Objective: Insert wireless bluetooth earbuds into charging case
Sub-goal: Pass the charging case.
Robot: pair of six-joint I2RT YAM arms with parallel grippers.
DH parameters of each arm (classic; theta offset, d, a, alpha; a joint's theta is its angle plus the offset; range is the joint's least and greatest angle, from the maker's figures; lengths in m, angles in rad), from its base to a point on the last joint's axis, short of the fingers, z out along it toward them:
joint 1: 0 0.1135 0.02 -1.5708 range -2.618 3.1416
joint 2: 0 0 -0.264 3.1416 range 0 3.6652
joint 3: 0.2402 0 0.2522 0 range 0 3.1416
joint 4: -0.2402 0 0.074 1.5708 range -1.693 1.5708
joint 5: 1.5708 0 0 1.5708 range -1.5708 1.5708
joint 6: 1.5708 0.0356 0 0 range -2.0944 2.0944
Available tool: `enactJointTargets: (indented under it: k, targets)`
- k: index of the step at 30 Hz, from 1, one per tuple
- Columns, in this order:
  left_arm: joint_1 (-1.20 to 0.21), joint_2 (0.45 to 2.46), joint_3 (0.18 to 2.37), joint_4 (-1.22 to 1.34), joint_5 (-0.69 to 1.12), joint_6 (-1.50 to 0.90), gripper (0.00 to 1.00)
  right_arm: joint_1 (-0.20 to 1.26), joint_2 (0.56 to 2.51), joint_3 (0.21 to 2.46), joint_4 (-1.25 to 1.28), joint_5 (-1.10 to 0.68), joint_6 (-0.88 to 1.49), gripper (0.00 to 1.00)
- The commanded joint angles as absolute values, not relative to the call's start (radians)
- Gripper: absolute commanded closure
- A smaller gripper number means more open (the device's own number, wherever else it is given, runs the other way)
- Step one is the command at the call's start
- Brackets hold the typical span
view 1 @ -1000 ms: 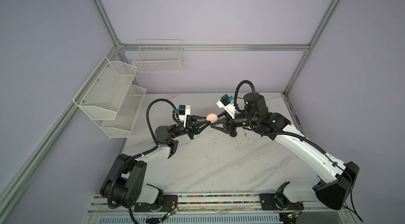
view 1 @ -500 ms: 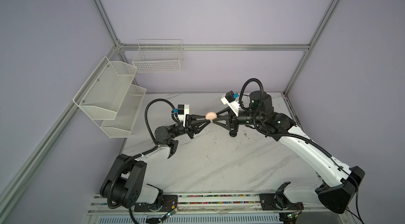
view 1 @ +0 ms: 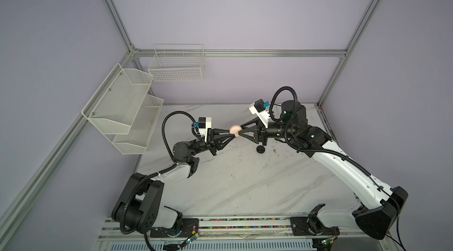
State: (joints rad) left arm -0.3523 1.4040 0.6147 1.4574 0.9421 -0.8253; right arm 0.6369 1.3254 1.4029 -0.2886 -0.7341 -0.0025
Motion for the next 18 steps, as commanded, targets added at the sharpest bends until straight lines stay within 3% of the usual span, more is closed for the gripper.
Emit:
enactJointTargets:
  k: [1,4,6,13,18]
  targets:
    - [-0.344,1.405,0.576,1.502,0.926,-0.760,1.00,0.627,1.303,1.494,-0.287,-0.630,0.130,0.70]
    - [-0.344,1.448,0.581,1.502,0.896,-0.713,1.00,0.675,1.333,1.561,-0.359,-0.416,0.255,0.90]
    - [-0.344,1.464,0.589,1.502,0.875,-0.682,1.00,0.727,1.353,1.591,-0.390,-0.255,0.332,0.98]
    - [-0.350,1.502,0.618,1.502,0.847,-0.639,1.00,0.882,1.415,1.644,-0.484,0.045,0.365,1.00]
    - [-0.354,1.486,0.605,1.502,0.843,-0.630,1.00,0.899,1.465,1.645,-0.485,0.077,0.360,1.00]
